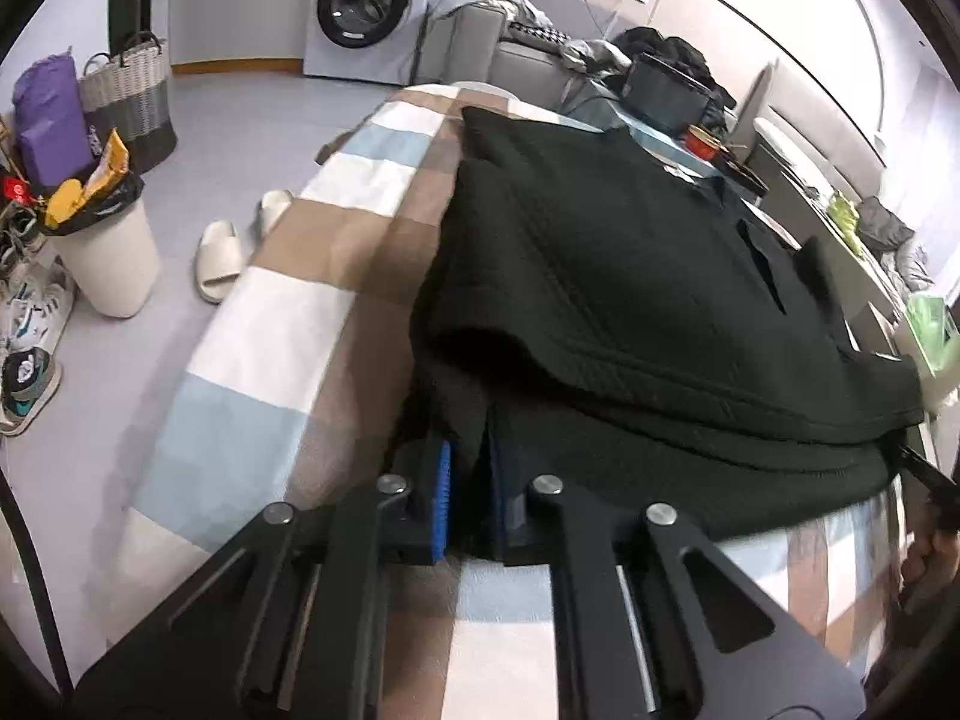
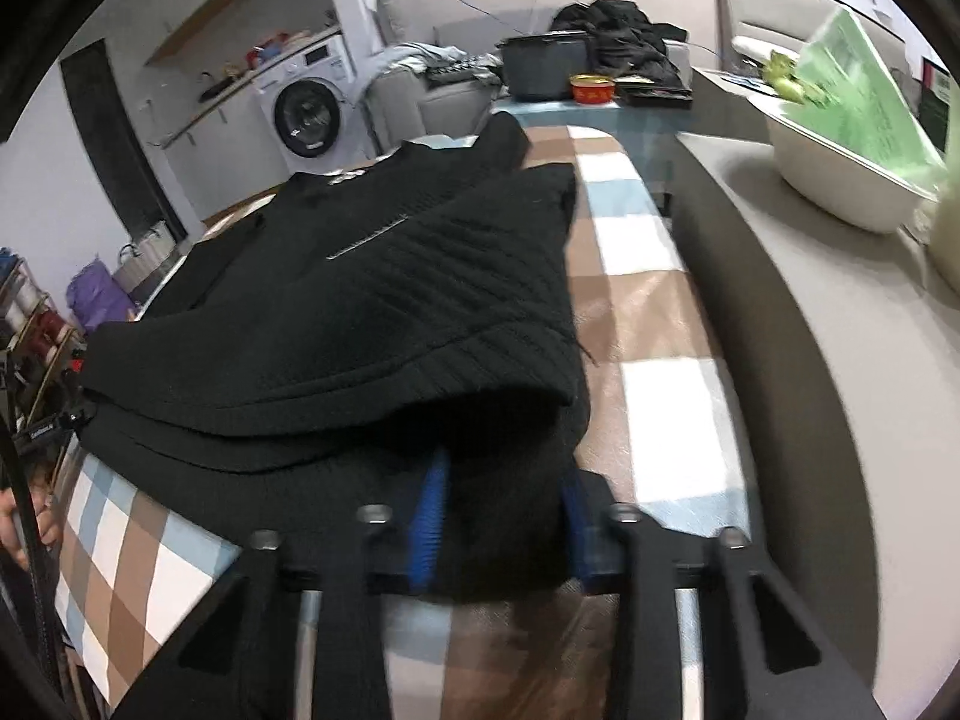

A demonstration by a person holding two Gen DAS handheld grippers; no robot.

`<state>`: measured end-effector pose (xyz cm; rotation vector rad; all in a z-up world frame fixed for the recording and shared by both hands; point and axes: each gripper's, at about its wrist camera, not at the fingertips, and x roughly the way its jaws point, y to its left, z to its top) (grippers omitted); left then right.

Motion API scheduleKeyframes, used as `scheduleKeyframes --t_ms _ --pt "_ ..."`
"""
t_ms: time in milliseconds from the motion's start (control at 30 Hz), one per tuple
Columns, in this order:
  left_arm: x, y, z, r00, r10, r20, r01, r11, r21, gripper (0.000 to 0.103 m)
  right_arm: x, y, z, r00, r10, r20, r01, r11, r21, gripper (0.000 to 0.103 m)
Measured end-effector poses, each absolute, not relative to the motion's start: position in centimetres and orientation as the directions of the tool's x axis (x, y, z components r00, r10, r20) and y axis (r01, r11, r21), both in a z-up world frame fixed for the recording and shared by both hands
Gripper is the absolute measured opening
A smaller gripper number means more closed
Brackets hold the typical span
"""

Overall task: Fold small clothes
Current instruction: 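Release the folded hem and press it flat with both tools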

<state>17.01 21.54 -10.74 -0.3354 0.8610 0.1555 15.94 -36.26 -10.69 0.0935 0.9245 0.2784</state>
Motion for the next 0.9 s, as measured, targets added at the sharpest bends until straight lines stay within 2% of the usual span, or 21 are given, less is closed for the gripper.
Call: scheduleKeyframes --t_ms 33,167,467,800,900 --pt "16.8 21.2 -10.8 0.641 0.000 -0.768 -0.254 0.944 -0.212 0.006 16.1 -36.0 -10.9 0.554 0.278 -0.784 -0.202 0.959 0.198 0.018" --pt "15.7 20.0 -10.8 0.631 -0.006 -0.776 -0.203 0.964 -0.173 0.006 15.8 -35.6 -10.9 0.530 0.288 -0.798 -0.229 0.954 0.193 0.014" --pt "10.9 18.3 -10.5 0.603 -0.053 -0.796 -0.146 0.974 -0.175 0.006 13.7 -36.8 -10.4 0.456 0.284 -0.843 -0.253 0.950 0.183 0.013" --pt "1.7 16.2 -9.7 0.564 -0.094 -0.821 -0.101 0.978 -0.181 0.006 7.9 -38.9 -9.4 0.365 0.246 -0.898 -0.336 0.934 0.119 0.014" --pt "1.0 16.4 -9.5 0.569 -0.102 -0.816 -0.117 0.972 -0.203 0.006 7.3 -39.2 -9.5 0.365 0.249 -0.897 -0.330 0.936 0.125 0.017"
